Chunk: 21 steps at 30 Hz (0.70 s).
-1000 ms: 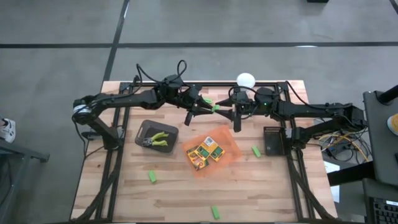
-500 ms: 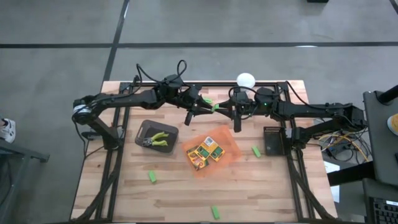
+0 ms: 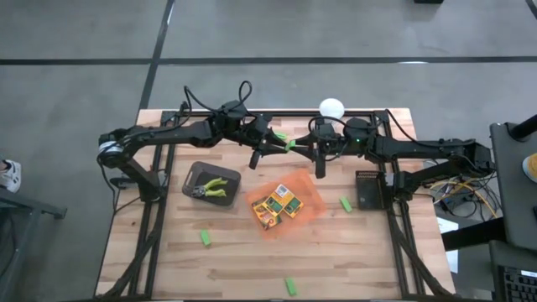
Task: Pick & Place School Supplies
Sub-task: Put the green eraser into the black basket
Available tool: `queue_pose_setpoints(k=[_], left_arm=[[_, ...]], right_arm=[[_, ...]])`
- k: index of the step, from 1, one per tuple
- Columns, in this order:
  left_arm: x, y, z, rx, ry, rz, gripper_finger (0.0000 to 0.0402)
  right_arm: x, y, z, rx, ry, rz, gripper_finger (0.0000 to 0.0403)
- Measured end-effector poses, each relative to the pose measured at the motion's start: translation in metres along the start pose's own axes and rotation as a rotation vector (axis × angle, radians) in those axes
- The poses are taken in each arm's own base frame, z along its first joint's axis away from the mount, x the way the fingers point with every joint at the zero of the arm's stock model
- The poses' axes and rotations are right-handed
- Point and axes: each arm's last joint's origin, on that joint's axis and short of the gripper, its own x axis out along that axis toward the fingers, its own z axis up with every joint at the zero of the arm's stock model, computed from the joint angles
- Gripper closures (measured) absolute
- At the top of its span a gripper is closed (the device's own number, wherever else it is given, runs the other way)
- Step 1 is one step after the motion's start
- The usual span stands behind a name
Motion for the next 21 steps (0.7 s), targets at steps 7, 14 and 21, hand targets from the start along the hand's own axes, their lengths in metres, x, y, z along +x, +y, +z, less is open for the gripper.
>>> queue_pose_setpoints(k=[7, 14, 21], left_arm=[[-0.0001, 0.0007, 0.0002, 0.035, 0.000, 0.039, 0.0316], [0.0001, 0.0008, 0.0004, 0.016, -0.001, 0.056, 0.0281], [0.0004, 0.0008, 0.0005, 0.014, -0.002, 0.068, 0.0217]], right_arm=[[0.0000, -0.0004, -0.0001, 0.000, 0.000, -0.007, 0.0326], [0.0002, -0.0004, -0.0004, 0.001, 0.002, -0.006, 0.0320], [0.0002, -0.0002, -0.0005, 0.001, 0.004, -0.001, 0.0326]])
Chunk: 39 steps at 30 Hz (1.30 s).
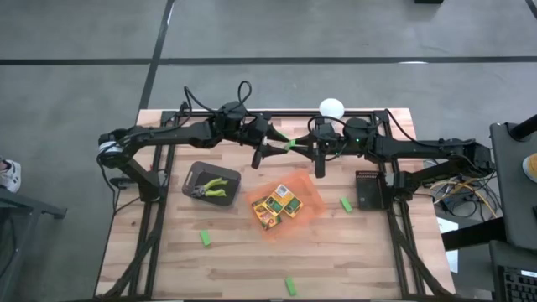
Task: Pick & Place School Supplies
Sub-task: Put the green eraser into the black basket
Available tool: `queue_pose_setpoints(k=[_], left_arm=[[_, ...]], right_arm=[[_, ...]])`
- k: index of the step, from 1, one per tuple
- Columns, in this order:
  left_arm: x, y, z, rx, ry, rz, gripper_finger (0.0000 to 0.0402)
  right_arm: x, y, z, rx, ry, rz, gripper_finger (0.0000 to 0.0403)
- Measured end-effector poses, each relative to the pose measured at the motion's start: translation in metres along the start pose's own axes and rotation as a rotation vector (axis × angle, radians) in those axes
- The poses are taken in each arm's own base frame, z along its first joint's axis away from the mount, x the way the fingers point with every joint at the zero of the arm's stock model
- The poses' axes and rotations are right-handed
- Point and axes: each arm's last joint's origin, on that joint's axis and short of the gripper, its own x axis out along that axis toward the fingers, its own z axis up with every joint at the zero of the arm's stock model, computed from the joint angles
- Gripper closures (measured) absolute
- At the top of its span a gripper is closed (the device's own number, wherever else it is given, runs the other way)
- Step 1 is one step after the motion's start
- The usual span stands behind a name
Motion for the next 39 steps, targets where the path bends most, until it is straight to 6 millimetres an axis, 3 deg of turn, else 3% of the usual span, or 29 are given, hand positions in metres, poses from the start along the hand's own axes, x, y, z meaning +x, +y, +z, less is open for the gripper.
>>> queue_pose_setpoints(k=[11, 26, 32, 39], left_arm=[[0.000, 0.001, 0.000, -0.045, 0.002, 0.042, 0.0147], [-0.001, 0.002, -0.001, -0.060, 0.010, 0.045, 0.0144], [-0.002, 0.005, -0.006, -0.079, 0.053, 0.055, 0.0144], [-0.004, 0.007, -0.007, -0.088, 0.068, 0.063, 0.0142]], right_arm=[[0.000, 0.000, 0.000, 0.000, 0.000, 0.000, 0.0321], [-0.006, 0.001, 0.000, 0.016, 0.033, -0.013, 0.0311], [-0.023, 0.002, 0.006, 0.016, 0.051, -0.078, 0.0319], [-0.061, 0.005, 0.011, 0.088, 0.124, -0.260, 0.0313]])
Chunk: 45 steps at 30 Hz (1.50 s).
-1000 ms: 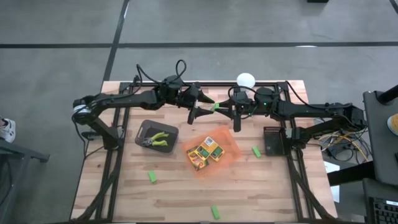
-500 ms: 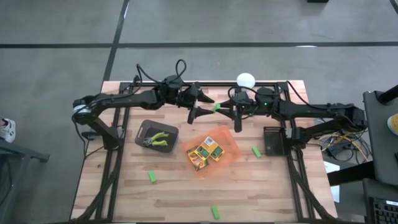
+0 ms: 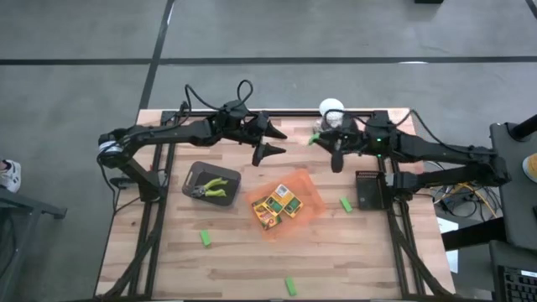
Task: Pick & Place School Supplies
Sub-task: Put the green eraser into the black basket
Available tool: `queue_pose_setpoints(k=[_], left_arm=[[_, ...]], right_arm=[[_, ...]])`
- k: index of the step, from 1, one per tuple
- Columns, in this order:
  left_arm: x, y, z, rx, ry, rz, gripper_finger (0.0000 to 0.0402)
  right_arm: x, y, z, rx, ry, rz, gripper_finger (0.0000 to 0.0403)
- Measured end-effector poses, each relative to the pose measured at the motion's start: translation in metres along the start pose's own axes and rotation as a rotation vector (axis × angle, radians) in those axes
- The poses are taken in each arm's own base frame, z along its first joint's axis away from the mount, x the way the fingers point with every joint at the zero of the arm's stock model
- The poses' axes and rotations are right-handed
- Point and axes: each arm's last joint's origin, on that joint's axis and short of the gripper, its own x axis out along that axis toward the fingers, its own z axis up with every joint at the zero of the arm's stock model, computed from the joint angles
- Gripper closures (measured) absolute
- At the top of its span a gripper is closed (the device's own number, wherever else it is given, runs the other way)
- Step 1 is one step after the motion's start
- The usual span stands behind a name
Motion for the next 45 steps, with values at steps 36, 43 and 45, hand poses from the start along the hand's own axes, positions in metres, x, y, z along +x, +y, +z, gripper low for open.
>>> queue_pose_setpoints(k=[36, 43, 45], left_arm=[[-0.002, 0.007, 0.000, 0.033, -0.003, 0.119, 0.0142], [-0.002, 0.007, -0.001, 0.029, 0.005, 0.118, 0.0142], [-0.002, 0.007, -0.001, 0.027, 0.012, 0.118, 0.0142]], right_arm=[[-0.111, -0.018, -0.047, 0.850, 0.715, -0.586, 0.0311], [-0.096, -0.021, -0.085, 0.981, 0.923, -0.727, 0.0316], [-0.092, -0.022, -0.095, 1.000, 0.973, -0.768, 0.0315]])
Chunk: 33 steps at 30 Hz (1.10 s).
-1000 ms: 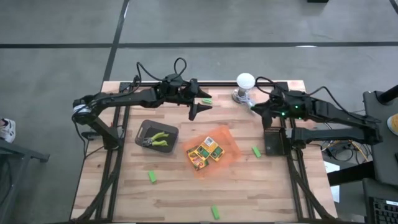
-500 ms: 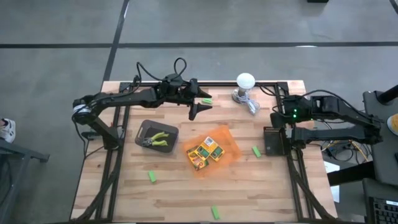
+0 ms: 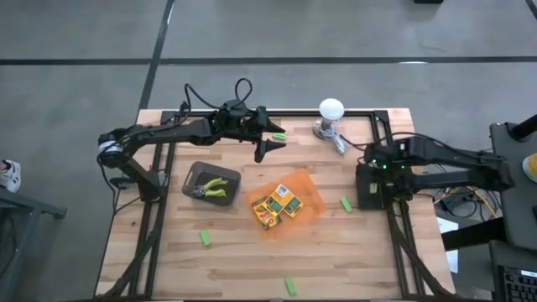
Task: Pick & Place School Supplies
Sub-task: Put the green eraser into the black basket
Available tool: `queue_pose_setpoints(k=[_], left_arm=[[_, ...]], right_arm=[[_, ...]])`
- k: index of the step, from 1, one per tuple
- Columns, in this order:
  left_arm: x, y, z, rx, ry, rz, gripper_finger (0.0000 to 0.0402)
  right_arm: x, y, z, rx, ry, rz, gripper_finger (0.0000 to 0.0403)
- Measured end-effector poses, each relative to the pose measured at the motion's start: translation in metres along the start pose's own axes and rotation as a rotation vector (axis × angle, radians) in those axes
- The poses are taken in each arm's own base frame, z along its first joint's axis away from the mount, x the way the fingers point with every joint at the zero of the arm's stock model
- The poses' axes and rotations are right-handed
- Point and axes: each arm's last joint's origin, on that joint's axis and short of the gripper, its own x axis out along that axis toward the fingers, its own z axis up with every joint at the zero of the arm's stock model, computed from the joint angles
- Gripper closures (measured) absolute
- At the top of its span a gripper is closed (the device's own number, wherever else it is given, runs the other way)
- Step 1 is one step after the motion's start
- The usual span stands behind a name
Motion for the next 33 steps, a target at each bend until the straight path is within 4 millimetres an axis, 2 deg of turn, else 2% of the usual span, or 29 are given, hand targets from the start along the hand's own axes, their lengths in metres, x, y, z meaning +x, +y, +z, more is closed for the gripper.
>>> queue_pose_setpoints(k=[2, 8, 16, 33], left_arm=[[0.000, 0.000, 0.000, 0.002, 0.002, 0.000, 0.0142], [0.000, 0.000, -0.001, 0.026, 0.004, 0.000, 0.0142], [0.000, 0.000, -0.001, 0.024, 0.009, -0.001, 0.0142], [0.000, 0.000, -0.001, 0.023, 0.007, -0.001, 0.0142]], right_arm=[[0.009, 0.001, 0.000, 0.017, 0.018, -0.043, 0.0312], [0.013, 0.013, 0.006, 0.028, -0.033, -0.117, 0.0312], [0.029, 0.026, 0.010, 0.075, -0.029, -0.219, 0.0310], [0.071, 0.050, 0.018, 0.070, 0.033, -0.507, 0.0307]])
